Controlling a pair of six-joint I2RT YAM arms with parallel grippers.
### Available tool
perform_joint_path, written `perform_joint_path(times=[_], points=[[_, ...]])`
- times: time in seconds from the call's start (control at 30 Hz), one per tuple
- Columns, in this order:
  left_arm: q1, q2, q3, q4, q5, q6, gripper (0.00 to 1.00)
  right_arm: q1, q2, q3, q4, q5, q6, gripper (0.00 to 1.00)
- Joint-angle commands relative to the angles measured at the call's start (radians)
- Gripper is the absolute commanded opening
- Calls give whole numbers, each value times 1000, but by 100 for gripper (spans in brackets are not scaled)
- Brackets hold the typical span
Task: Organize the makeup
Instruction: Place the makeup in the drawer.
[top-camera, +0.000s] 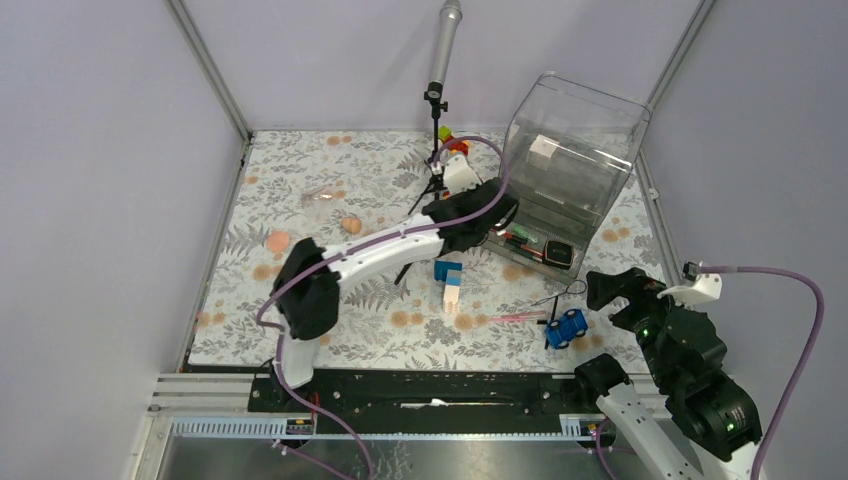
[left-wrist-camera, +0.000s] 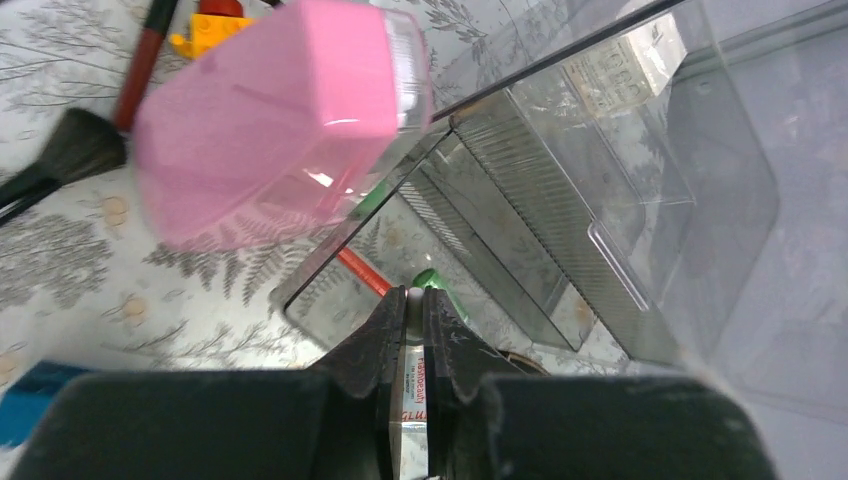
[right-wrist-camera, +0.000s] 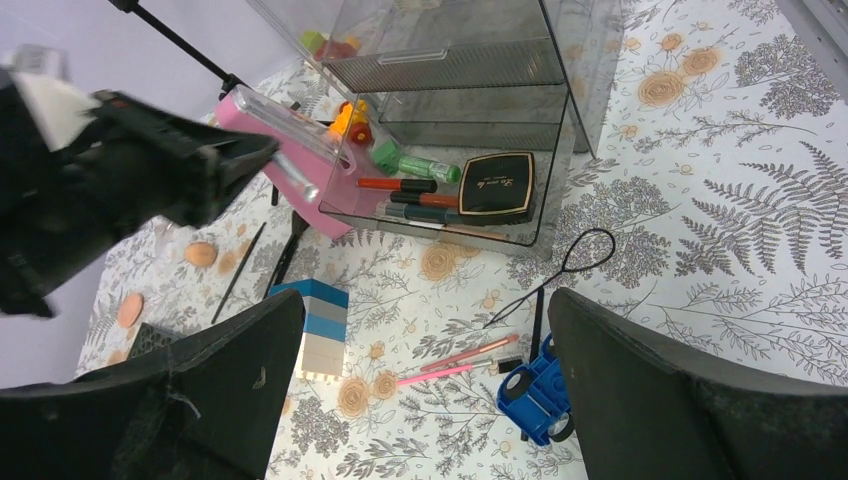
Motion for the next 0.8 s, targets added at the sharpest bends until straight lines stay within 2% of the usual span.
perform_joint_path(times=[0.0,0.17,0.27,0.33,0.43,0.57,0.63,0.77], points=[[0,125,194,56,-6,42,0,-2,7,45,-3,36,8,99],[0,266,358,56,63,53,0,-3,-2,48,-11,41,7,99],[1,322,403,60,87,47,0,-3,3,57,-14,42,1,99],[2,347,407,74,104,47,10,-3,12,68,-19,42,-7,99],[2,363,407,97,120,64,35,-2,17,77,-21,45,-10,99],[2,356,404,112,128,92,57,-3,25,80,-21,41,-8,99],[-1,340,405,122,155,114,66,-3,36,85,-25,49,-3,99],[-16,280,377,137,144,192,71,-3,73,107,-57,87,7,99]])
